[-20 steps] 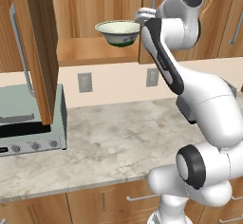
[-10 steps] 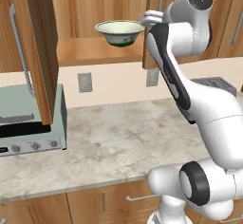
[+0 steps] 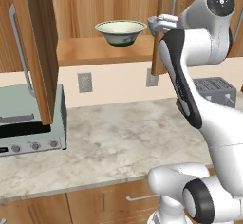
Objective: Move the bowls from the cabinet to the plates on the dining table.
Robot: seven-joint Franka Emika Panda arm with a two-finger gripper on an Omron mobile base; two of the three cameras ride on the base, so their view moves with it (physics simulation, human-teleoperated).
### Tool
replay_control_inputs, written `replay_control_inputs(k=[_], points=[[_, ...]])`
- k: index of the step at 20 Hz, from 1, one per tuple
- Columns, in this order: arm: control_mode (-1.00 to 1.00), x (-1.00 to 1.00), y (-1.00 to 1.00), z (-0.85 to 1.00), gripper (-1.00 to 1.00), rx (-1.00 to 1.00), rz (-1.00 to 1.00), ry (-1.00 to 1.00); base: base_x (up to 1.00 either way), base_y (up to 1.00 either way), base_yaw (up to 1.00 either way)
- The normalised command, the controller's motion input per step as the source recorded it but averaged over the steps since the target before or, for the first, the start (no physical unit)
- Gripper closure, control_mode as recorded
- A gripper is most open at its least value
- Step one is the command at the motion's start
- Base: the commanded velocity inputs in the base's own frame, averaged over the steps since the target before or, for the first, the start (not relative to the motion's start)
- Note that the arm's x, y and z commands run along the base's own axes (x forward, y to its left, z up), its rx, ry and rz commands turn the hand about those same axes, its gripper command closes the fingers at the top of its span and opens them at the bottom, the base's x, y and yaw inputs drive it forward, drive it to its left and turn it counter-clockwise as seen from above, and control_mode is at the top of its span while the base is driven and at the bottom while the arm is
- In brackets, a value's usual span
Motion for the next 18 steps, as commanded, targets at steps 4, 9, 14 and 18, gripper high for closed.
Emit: replay_control_inputs(k=[4, 9, 14, 18], points=[[-1.0, -0.44, -0.77, -0.03, 1.0, 0.0, 0.0, 0.0, 0.0, 0.0, 0.0], [-1.0, -0.49, -0.84, -0.06, 1.0, 0.0, 0.0, 0.0, 0.0, 0.0, 0.0], [-1.0, -0.56, -0.79, -0.02, 1.0, 0.0, 0.0, 0.0, 0.0, 0.0, 0.0], [-1.0, -0.69, -0.77, -0.04, 1.0, 0.0, 0.0, 0.0, 0.0, 0.0, 0.0]])
